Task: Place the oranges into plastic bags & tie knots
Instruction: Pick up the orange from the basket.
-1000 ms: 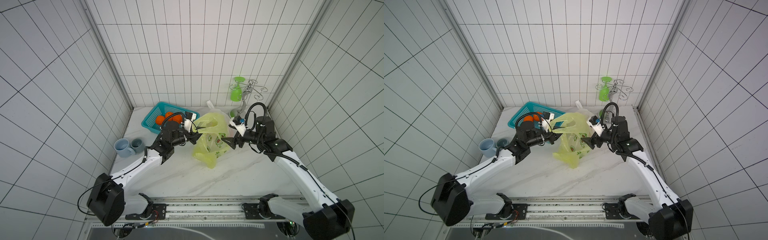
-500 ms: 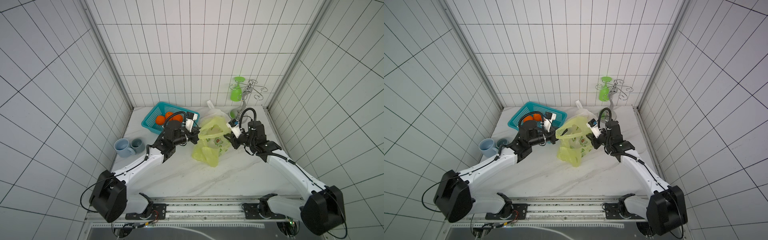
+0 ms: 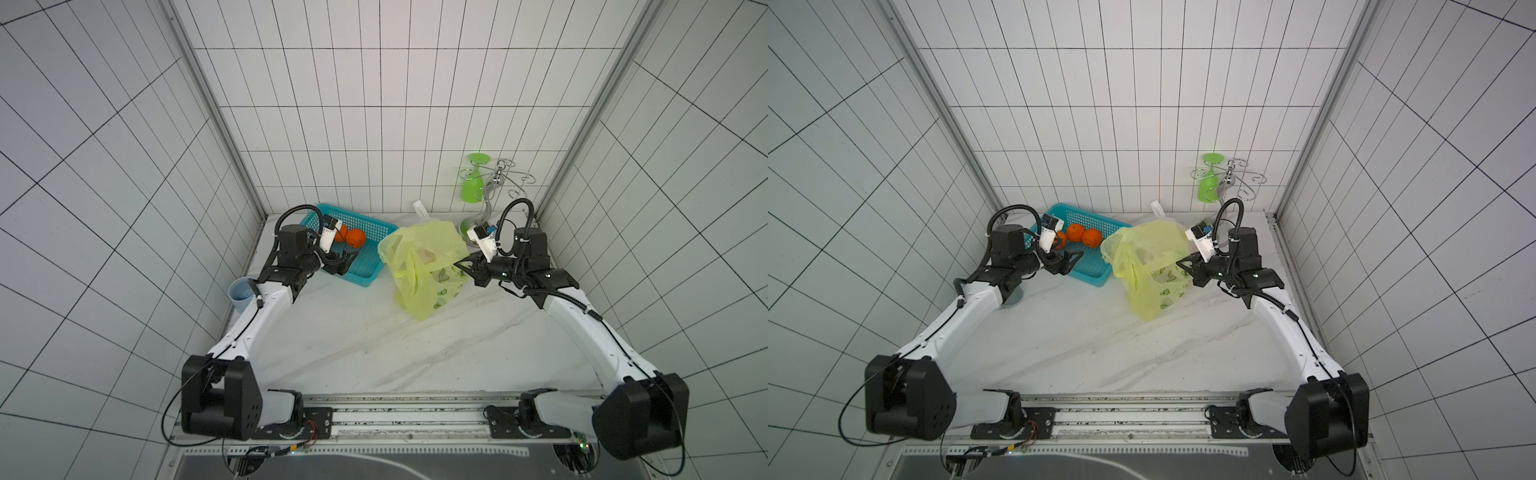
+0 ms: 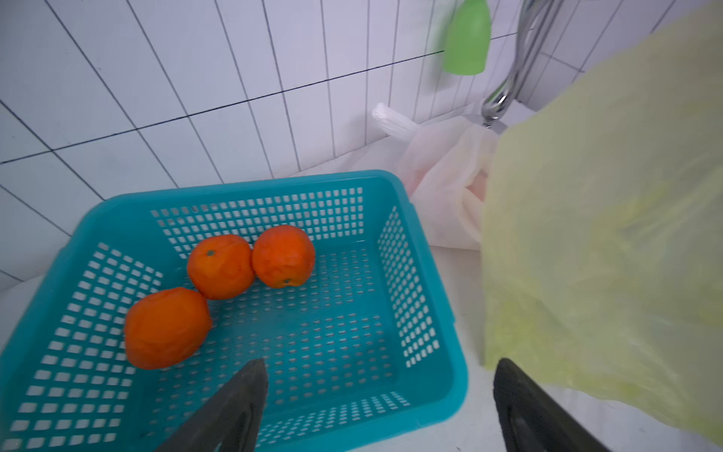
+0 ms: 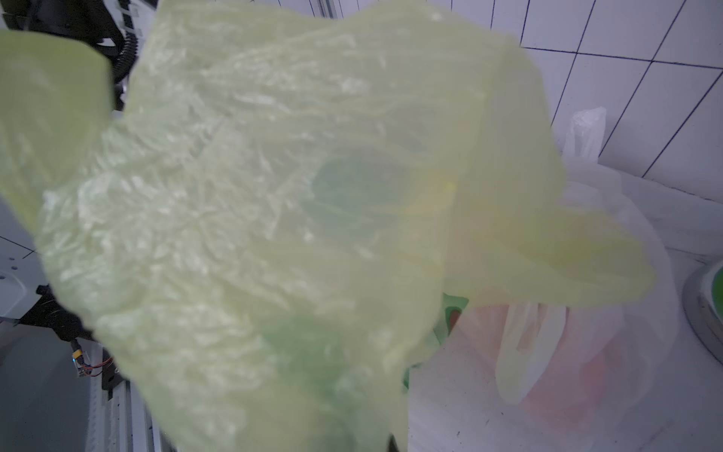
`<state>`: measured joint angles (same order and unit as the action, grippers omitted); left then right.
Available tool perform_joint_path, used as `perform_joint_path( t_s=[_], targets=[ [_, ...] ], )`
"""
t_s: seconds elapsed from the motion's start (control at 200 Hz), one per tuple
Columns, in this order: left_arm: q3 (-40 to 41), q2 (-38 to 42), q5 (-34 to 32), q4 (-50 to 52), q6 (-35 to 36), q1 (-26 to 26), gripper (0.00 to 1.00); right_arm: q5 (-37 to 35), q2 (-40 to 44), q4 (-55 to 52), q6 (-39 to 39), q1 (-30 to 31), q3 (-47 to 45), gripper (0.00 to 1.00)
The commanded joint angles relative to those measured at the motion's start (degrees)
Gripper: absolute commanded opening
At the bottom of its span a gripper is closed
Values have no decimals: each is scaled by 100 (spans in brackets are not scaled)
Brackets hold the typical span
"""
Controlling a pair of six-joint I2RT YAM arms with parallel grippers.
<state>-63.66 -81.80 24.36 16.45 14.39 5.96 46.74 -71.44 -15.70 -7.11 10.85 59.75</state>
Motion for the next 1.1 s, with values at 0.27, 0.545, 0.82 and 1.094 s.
perform_joint_path(
  t_s=[0.27,0.545,0.82,1.094],
  targets=[
    [-2639,-3114,-1994,1030,1181,663,91,70,43,111,289,-26,394,0],
    [-4262,-4957,-3736,1219,1676,1077,93,46,145,111,215,-31,242,0],
    [-4183,-5393,-4747,357,2259,1231,86,106,157,151,197,-32,126,0],
    [-2658,-3115,-2902,742,1466,1198,57,-44,175,216,238,-31,21,0]
  ],
)
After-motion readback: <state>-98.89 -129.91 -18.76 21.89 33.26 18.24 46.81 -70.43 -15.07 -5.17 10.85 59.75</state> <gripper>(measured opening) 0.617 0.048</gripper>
